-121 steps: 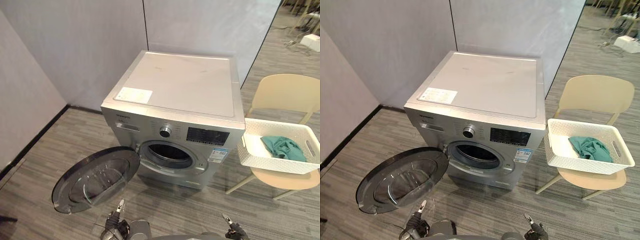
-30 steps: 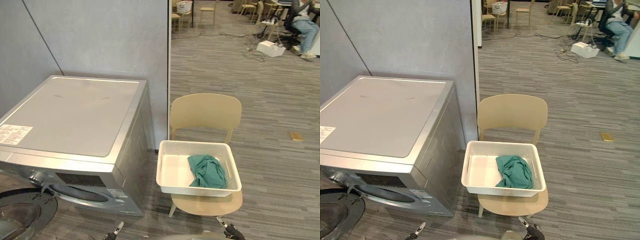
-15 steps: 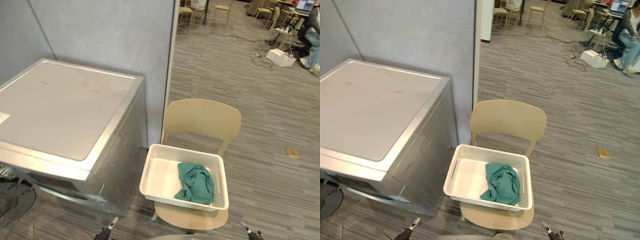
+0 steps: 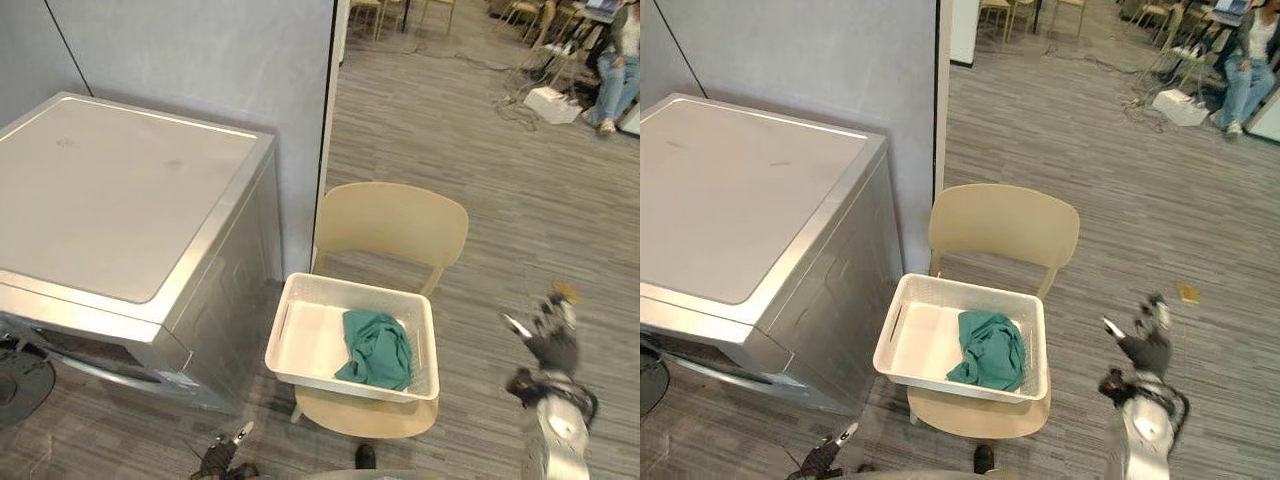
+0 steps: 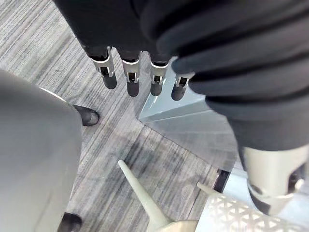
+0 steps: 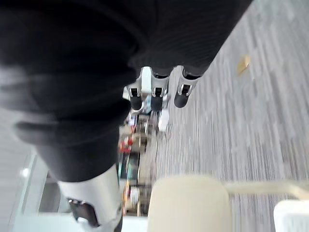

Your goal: Pick up the laundry basket with both hands and put the clothes into the washing machine.

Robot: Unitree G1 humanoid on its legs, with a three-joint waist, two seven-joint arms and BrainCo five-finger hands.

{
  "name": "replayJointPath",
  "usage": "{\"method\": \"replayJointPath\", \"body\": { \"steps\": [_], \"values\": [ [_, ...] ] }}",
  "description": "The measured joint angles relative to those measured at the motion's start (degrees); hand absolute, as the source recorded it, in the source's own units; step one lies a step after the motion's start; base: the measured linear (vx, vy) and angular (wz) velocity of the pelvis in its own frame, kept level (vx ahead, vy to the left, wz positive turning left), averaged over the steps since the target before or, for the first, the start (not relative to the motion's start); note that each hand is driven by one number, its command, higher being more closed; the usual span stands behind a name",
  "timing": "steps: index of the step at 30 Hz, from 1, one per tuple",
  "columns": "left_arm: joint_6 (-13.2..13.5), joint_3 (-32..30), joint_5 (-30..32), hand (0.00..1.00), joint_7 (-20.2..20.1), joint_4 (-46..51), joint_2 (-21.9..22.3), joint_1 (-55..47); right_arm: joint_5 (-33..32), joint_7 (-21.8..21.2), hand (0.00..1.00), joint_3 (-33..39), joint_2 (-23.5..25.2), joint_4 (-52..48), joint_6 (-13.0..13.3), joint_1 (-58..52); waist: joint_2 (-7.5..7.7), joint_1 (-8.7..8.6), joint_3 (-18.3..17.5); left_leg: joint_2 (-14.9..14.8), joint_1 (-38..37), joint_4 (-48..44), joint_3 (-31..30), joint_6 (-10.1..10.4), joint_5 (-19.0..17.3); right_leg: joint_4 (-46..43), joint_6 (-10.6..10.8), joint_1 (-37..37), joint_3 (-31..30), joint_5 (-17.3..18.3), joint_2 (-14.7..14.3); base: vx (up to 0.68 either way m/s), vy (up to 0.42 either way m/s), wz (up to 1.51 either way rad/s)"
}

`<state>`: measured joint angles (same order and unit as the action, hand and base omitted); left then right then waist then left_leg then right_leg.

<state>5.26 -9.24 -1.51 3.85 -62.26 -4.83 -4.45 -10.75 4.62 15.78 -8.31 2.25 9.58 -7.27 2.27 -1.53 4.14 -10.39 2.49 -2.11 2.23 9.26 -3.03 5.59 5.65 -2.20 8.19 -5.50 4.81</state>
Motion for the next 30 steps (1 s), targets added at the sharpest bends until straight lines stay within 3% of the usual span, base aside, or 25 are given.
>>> {"method": "replayJointPath", "body": {
  "steps": [3, 5, 12, 15, 20, 30],
  "values": [
    [0.3, 5.0, 0.0, 0.0, 0.0, 1.8, 0.5, 3.3, 0.4, -1.8, 0.0, -8.1, -6.6, 6.7, 0.2, 11.1, -2.62, 1.31, 6.1, 0.6, 1.8, 0.0, -2.1, -0.2, 1.6, 0.0, 0.2, -0.2, 1.8, -0.9, 0.4, -0.09, -0.011, 0.31],
    [0.4, 6.2, -0.1, 0.0, 0.2, 2.6, 0.6, 3.8, 1.4, -2.5, 0.0, -10.8, -7.4, 12.1, -0.3, 15.8, -3.62, 2.51, 8.1, 0.4, 2.5, 0.0, -3.1, -0.1, 2.2, -0.1, 0.0, -0.4, 2.7, -1.1, 0.2, -0.06, -0.022, 0.25],
    [1.3, 9.6, -1.8, 0.0, 1.6, 6.3, 0.3, 7.3, 3.9, -0.6, 0.0, -15.7, -9.8, 28.3, -2.4, 32.6, -5.0, 4.07, 17.9, 0.9, 5.6, -3.4, -3.8, 0.0, 2.5, -6.2, 0.7, -4.6, 3.4, -0.5, 1.4, -0.07, 0.007, 0.02],
    [1.7, 9.5, -3.2, 0.0, 2.7, 6.7, 0.1, 8.7, 4.6, 0.5, 0.0, -16.3, -11.5, 32.9, -3.7, 35.5, -5.41, 4.18, 21.2, 1.6, 7.7, -6.4, -3.8, -1.0, 1.7, -9.9, 0.3, -7.1, 3.3, 0.3, 2.3, -0.11, 0.04, 0.0],
    [1.7, 8.7, -4.8, 0.0, 3.0, 6.0, 0.0, 11.2, 6.4, 0.6, 0.0, -17.5, -15.2, 40.5, -4.2, 40.1, -5.82, 4.12, 22.4, 2.3, 15.2, -14.4, -3.6, -2.2, -0.7, -15.6, -0.1, -13.8, 2.1, 1.7, 3.4, -0.16, 0.048, -0.06],
    [1.8, 8.7, -7.9, 0.0, 5.6, 9.9, 2.7, 14.7, 6.7, 1.7, 0.0, -17.9, -14.8, 42.0, -5.4, 42.2, -5.78, 5.31, 22.7, 1.1, 22.9, -17.6, -1.8, -1.9, -1.1, -21.8, -1.1, -23.3, 2.8, 2.9, 4.8, -0.12, 0.0, -0.06]
  ]
}}
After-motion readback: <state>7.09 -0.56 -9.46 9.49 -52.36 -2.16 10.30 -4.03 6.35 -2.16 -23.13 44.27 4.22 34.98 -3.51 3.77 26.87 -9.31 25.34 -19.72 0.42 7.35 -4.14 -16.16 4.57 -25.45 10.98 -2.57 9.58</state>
